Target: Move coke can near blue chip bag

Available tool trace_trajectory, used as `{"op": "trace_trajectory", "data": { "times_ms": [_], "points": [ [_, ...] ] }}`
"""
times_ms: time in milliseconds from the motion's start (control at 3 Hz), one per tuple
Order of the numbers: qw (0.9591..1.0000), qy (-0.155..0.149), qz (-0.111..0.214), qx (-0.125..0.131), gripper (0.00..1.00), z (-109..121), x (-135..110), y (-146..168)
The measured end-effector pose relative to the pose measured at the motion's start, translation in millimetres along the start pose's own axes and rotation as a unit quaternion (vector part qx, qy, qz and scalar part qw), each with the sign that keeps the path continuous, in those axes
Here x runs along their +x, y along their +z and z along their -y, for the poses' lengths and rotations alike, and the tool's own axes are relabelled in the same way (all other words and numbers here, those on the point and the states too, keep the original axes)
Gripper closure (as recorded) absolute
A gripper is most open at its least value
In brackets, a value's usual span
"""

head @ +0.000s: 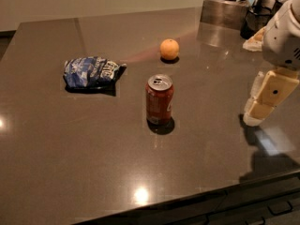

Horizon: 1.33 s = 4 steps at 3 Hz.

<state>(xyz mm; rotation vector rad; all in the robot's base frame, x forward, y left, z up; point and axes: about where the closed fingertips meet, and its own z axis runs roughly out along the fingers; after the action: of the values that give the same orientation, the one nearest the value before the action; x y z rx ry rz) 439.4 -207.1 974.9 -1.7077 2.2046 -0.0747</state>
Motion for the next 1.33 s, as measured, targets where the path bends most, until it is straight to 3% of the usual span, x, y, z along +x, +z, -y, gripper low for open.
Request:
{"op": "trace_trajectory", "data": {
  "times_ms": [667,1333],
  "points": [
    [0.9952,-0.011,0.095,-0.020,0.00,-6.5,-44.6,34.1],
    [0.9846,-0.017,0.171,-0.035,0.00,-3.6,-94.9,80.7]
  ]
}}
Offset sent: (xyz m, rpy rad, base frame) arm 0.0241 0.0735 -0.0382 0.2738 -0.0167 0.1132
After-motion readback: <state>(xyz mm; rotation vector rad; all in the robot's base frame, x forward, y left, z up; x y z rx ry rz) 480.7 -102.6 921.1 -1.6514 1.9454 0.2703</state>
